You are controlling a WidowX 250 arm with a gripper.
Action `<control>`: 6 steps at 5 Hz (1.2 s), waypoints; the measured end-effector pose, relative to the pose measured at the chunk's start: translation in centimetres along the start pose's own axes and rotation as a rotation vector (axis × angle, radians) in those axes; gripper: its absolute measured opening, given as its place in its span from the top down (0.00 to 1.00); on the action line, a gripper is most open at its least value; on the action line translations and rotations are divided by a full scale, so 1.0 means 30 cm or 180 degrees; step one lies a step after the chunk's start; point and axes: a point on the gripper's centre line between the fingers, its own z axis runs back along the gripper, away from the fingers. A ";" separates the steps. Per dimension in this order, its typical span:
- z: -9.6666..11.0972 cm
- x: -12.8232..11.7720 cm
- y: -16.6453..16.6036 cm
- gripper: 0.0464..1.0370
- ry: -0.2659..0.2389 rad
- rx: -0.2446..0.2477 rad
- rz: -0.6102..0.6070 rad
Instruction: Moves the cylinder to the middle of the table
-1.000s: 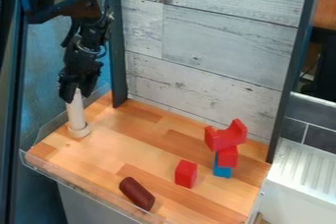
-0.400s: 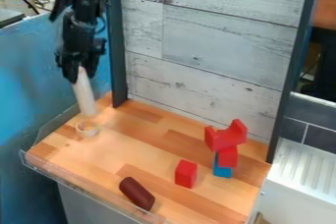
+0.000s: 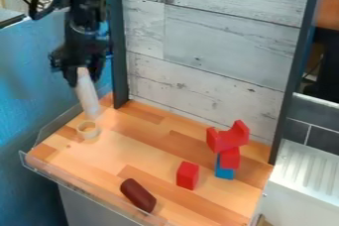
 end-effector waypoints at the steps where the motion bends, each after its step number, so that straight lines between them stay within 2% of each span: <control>1: 0.040 -0.105 0.003 0.50 -0.0510 -0.0389 -0.0491; 2: 0.098 -0.187 -0.008 0.50 -0.0958 -0.0748 -0.0761; 3: 0.125 -0.238 -0.037 0.50 -0.1243 -0.0884 -0.0886; 4: 0.159 -0.258 -0.065 0.50 -0.1546 -0.0886 -0.0962; 5: 0.121 -0.218 -0.092 0.50 -0.1148 -0.0418 -0.1185; 6: 0.033 -0.139 -0.152 0.50 -0.0295 0.0035 -0.1246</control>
